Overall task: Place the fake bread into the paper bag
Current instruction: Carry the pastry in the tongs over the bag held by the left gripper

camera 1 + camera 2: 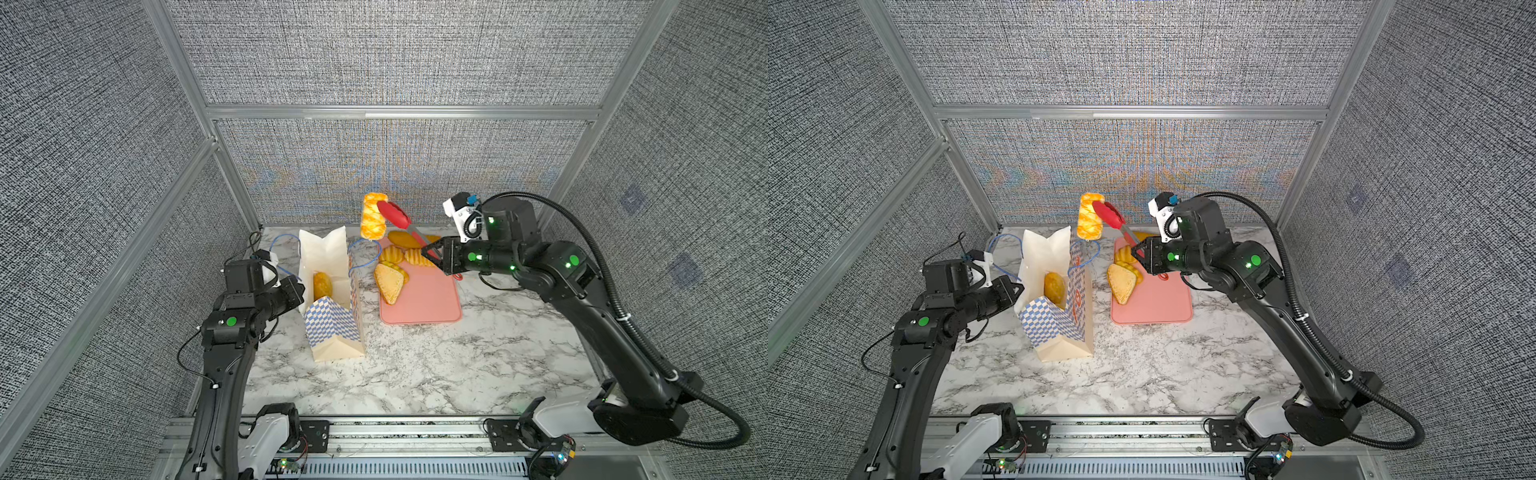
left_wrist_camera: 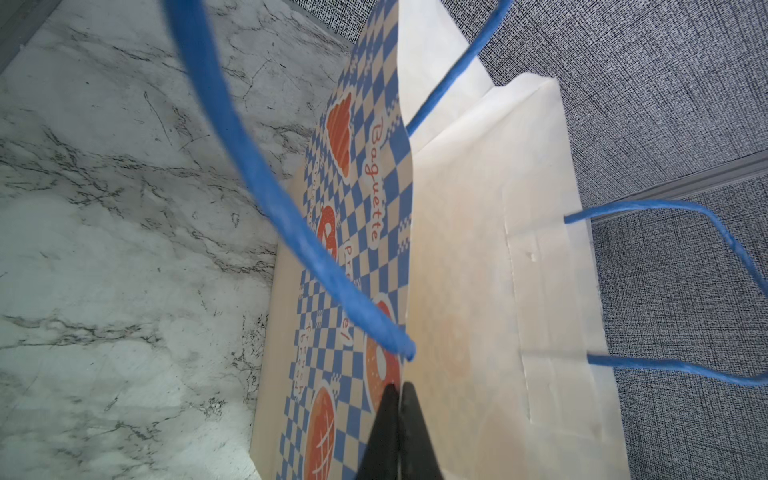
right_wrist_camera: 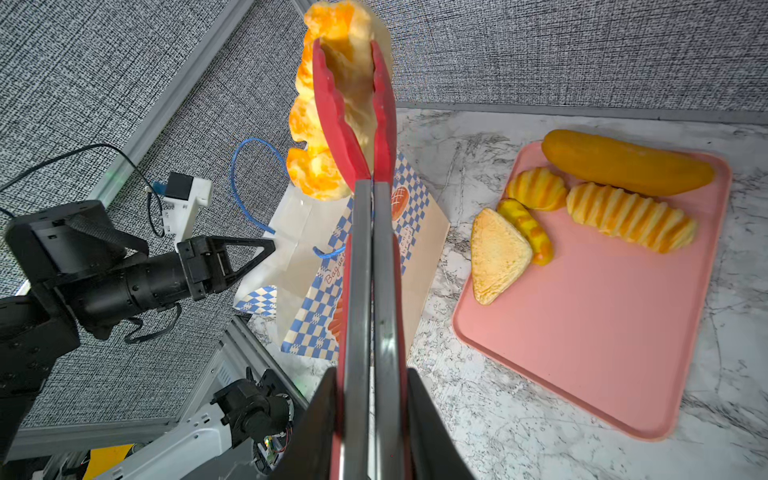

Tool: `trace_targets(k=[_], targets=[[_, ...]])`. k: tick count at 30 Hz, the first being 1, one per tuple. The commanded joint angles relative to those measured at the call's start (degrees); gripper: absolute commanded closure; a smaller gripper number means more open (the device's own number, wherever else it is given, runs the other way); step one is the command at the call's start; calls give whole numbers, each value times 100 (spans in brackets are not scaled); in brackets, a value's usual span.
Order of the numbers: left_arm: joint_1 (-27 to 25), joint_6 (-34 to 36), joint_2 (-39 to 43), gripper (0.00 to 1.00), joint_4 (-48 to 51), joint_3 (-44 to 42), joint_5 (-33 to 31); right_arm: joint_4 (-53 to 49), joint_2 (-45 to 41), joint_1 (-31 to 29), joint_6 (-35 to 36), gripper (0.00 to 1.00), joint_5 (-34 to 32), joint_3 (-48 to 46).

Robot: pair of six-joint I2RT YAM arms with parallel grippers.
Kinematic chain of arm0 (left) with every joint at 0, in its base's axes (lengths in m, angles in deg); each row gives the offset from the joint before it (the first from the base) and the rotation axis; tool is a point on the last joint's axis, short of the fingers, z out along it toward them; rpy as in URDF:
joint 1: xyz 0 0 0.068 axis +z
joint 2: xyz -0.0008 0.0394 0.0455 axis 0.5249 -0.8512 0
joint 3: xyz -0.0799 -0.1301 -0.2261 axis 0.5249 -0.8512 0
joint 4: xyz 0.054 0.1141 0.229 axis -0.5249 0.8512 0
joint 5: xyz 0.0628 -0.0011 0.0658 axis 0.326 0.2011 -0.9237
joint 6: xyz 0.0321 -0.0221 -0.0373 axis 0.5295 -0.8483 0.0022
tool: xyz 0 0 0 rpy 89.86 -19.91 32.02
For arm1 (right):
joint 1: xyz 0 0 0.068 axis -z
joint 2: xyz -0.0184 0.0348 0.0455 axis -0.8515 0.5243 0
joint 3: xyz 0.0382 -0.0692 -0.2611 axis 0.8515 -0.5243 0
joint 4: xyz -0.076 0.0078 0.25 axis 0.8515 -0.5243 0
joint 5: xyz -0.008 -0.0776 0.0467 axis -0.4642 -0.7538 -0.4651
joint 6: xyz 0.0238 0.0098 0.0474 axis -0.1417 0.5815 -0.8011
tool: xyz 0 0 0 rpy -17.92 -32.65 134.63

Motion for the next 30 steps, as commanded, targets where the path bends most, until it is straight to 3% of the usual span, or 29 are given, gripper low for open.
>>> trace_targets(k=[1, 30], targets=[[3, 0, 12, 100, -67, 1, 44, 293, 130, -158, 66, 76, 26, 135], [2, 0, 65, 100, -50, -20, 38, -251, 1456, -1063, 454, 75, -399, 999]])
